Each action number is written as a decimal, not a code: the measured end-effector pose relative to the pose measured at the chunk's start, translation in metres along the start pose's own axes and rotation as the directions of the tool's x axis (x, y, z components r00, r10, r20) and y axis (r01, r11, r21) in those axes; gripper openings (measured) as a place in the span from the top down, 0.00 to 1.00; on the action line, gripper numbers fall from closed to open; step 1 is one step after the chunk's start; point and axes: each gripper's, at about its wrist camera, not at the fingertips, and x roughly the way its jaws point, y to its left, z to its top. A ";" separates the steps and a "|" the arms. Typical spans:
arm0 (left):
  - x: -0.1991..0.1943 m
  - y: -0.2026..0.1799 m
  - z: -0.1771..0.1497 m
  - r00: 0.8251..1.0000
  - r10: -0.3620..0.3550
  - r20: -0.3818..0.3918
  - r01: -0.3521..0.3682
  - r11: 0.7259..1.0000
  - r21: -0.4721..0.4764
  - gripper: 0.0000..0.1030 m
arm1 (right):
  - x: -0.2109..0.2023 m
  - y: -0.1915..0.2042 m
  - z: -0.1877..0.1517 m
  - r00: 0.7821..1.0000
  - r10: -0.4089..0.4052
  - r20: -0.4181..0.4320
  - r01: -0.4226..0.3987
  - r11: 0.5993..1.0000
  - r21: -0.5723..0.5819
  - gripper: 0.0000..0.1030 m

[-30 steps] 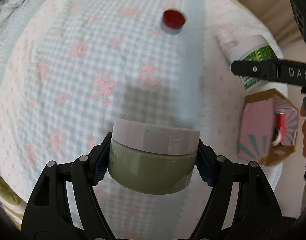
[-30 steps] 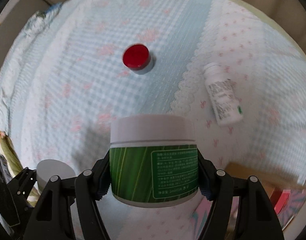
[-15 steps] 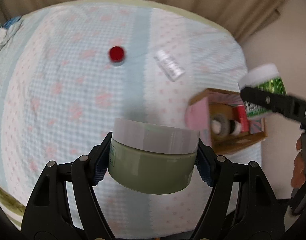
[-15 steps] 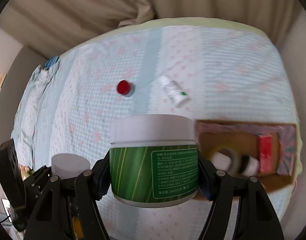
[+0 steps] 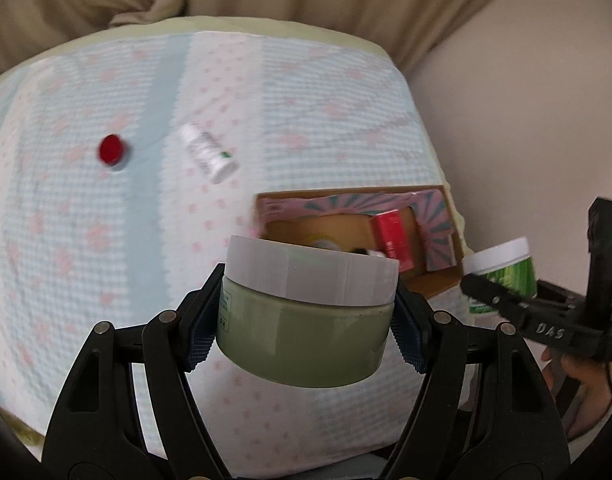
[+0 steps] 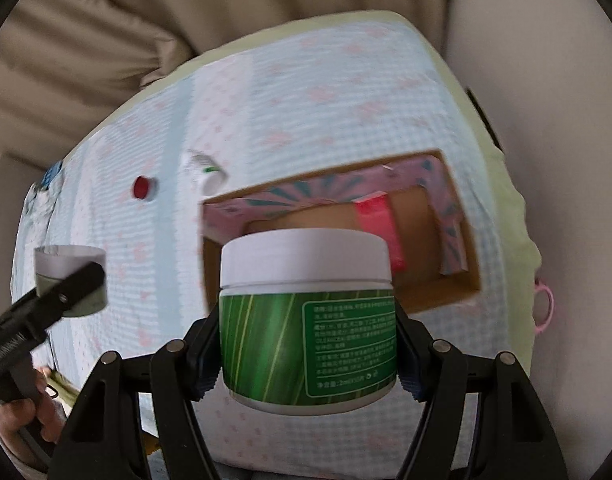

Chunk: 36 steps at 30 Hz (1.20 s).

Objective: Organize rigid objects
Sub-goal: 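Carry the pale green jar with the left tool while the right tool carries the green-labelled jar to the box, then release the pale green jar from the left tool while the right tool releases the green-labelled jar into the box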

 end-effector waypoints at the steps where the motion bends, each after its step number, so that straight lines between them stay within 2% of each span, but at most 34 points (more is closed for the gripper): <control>1: 0.006 -0.008 0.003 1.000 -0.001 -0.010 0.001 1.000 0.007 0.31 | 0.004 -0.012 0.001 1.000 0.000 -0.005 0.000 1.000 0.018 0.35; 11: 0.098 -0.064 0.039 0.989 0.009 -0.145 0.001 0.998 0.069 0.32 | 0.036 -0.070 0.012 1.000 0.018 -0.025 -0.016 0.998 0.067 0.35; 19: 0.177 -0.082 0.047 0.970 0.057 -0.237 -0.031 0.993 0.111 0.32 | 0.077 -0.080 0.015 0.999 0.013 -0.044 -0.013 1.000 0.007 0.35; 24: 0.203 -0.082 0.044 0.955 0.095 -0.280 -0.059 0.989 0.136 0.32 | 0.096 -0.077 0.008 0.998 -0.017 -0.060 0.014 0.998 -0.060 0.35; 29: 0.210 -0.086 0.046 0.950 0.131 -0.284 -0.079 0.979 0.187 0.30 | 0.104 -0.080 0.005 0.996 -0.054 -0.065 0.049 0.996 -0.074 0.35; 31: 0.206 -0.088 0.048 0.952 0.137 -0.275 -0.081 0.975 0.206 0.12 | 0.102 -0.081 0.005 0.997 -0.058 -0.056 0.053 0.995 -0.081 0.23; 32: 0.201 -0.090 0.049 0.954 0.143 -0.264 -0.086 0.973 0.217 0.01 | 0.098 -0.081 0.005 0.996 -0.080 -0.028 0.077 0.993 -0.087 0.00; 34: 0.191 -0.090 0.050 0.959 0.164 -0.230 -0.106 0.964 0.244 0.00 | 0.089 -0.081 0.004 0.994 -0.107 0.019 0.108 0.989 -0.101 0.00; 36: 0.182 -0.089 0.049 0.959 0.182 -0.217 -0.123 0.958 0.260 0.00 | 0.083 -0.081 0.001 0.995 -0.100 0.028 0.102 0.989 -0.103 0.00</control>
